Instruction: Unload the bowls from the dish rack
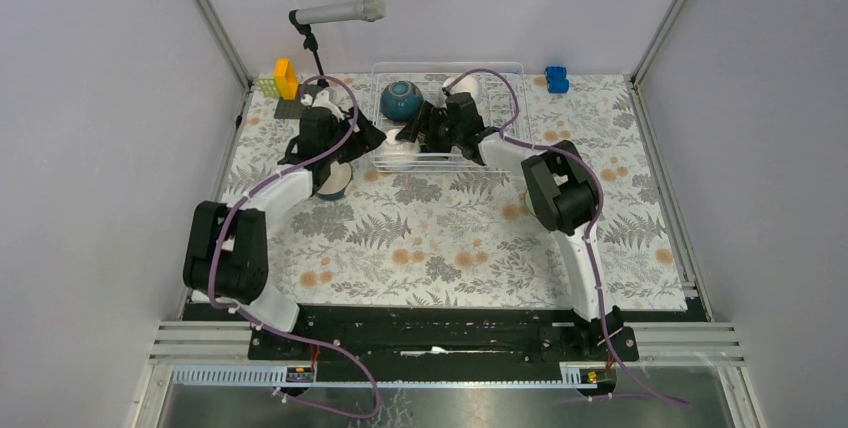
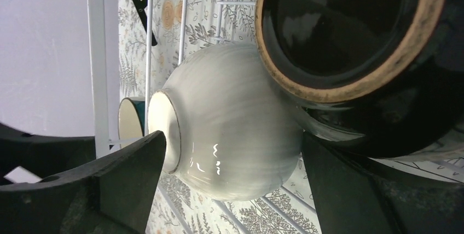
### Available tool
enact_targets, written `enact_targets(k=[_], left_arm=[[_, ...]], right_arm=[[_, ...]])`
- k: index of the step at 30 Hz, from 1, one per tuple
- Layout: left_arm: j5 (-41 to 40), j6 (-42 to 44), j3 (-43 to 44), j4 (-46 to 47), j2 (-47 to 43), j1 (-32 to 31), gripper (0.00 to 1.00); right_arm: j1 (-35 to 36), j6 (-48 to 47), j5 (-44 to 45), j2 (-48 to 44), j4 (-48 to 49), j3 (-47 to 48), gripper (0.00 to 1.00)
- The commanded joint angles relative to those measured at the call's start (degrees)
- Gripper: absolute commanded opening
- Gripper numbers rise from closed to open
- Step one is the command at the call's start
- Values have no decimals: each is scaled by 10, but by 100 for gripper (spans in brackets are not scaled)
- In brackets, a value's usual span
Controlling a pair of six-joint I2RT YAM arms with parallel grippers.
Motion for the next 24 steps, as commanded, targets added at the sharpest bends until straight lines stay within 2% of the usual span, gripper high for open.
enact_targets(k=[1,4,13,19,24], left_arm=[[16,21,48,-18,32,3,74],[27,20,47,-20,39,2,66],[4,25,26,-20,4,-8,66],[-21,22,-7,-13,-37,-9,70],[-31,20,-22,-12,-75,-9,76]], right_arm=[[-11,55,-49,22,33,2,100],[-13,69,-62,19,50,-6,97],[-13,76,-49,-52,81,-60,69],[-13,68,-27,-92,88,-83,62],[-13,54,-17,-117,76,-79,61]])
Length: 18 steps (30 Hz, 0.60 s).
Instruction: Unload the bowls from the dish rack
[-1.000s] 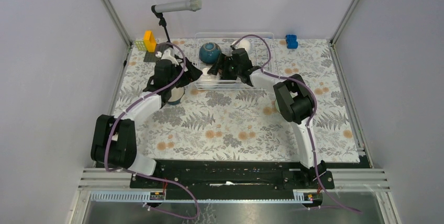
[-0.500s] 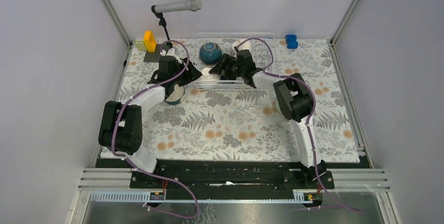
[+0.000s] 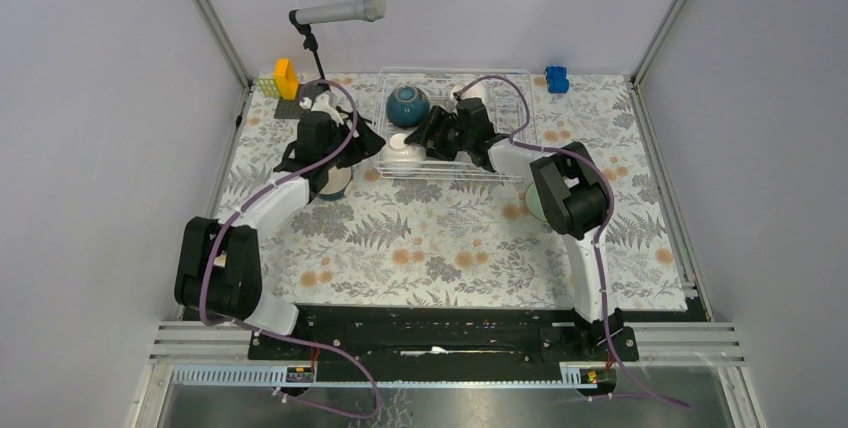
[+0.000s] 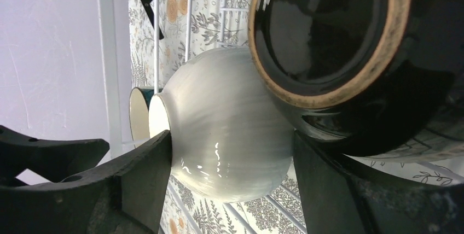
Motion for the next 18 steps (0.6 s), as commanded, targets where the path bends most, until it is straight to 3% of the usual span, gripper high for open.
enact_targets(k=[1,13,18], left_arm=[[-23,4,-13,25,-50,0,76],[2,-23,-42,36,-98,-3,79],[32,-43,-52,54,-127,-2,90]], right_arm=[[0,9,8,-78,20,9,61],[1,-37,68,-132,-14,-2,59],[-9,-27,57,-155,6,-10,59]])
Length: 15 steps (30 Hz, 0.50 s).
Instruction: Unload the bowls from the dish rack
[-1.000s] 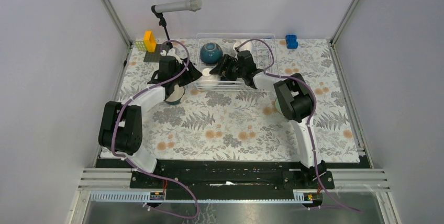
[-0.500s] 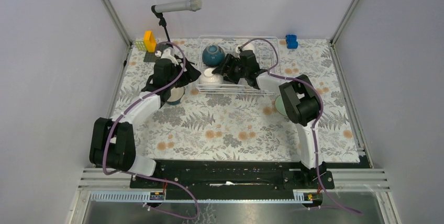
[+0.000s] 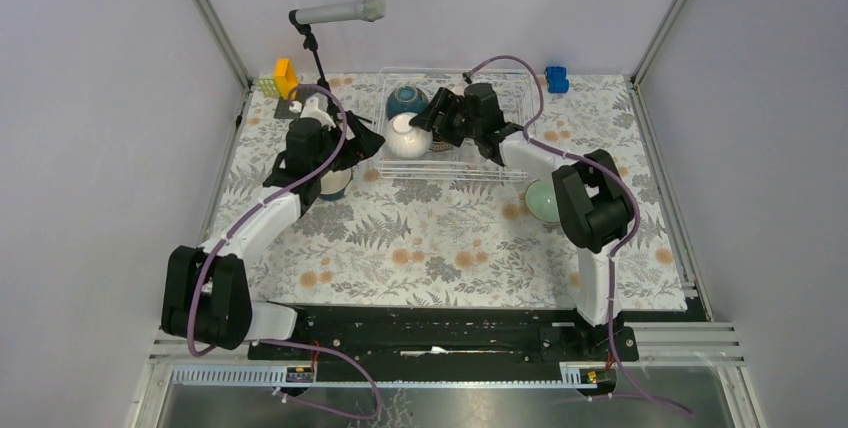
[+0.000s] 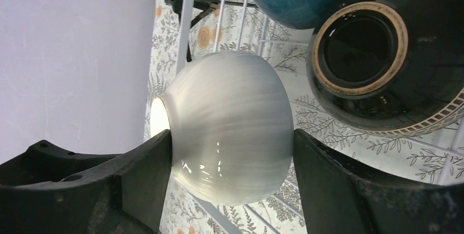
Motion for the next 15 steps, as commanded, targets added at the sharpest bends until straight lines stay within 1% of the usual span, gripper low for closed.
enact_targets(k=[1,3,4,10,15], left_arm=[[38,-24,-11,52,-43,-2,93],[53,-33,-10,61,-51,-1,98],[62,-37,-8,64,-54,-1,99],[126,-83,1,120,-73,0,99],[190,-136,16,169,-66,3,99]], right_arm=[[-13,13,-17,-62,53,-1,59],[-24,28,-45,-69,71,-8,59],[-28,35,-57,-74,80,-13,58],[-47,71,-125,-104,129,-35,58],[-58,106,-175,-135,182,-60,57]])
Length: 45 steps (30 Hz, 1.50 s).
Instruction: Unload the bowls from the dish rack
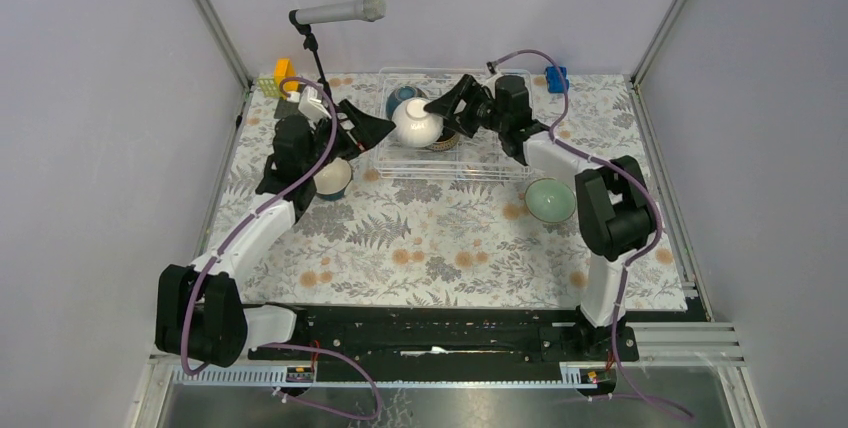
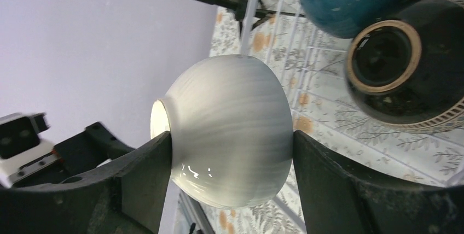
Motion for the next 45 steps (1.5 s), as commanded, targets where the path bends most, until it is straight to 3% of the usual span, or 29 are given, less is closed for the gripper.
enact_targets(k=[1,6,15,27,31,36,45], left_arm=[[76,-59,28,84,-8,3,99],[95,-80,39,99,0,4,99],[167,-168,16,277,35,4,98],[225,-312,6,539,68,-7,80],[232,-335,13,565,77,-14,71],[224,-364,12,589,85,-22,61],[190,-408,-10,620,115,-27,65]], right_arm=[[-8,50,-79,-82,115,-11,57],[-19,54,-102,-131,130,-37,58],[-20,69,-160,-177,159,-48,59],[-20,151,-227,-153,255,-47,59],[-20,220,-241,-128,344,-53,58],[-20,237,-232,-113,364,-55,58],[-22,381,-194,-7,482,-38,55]])
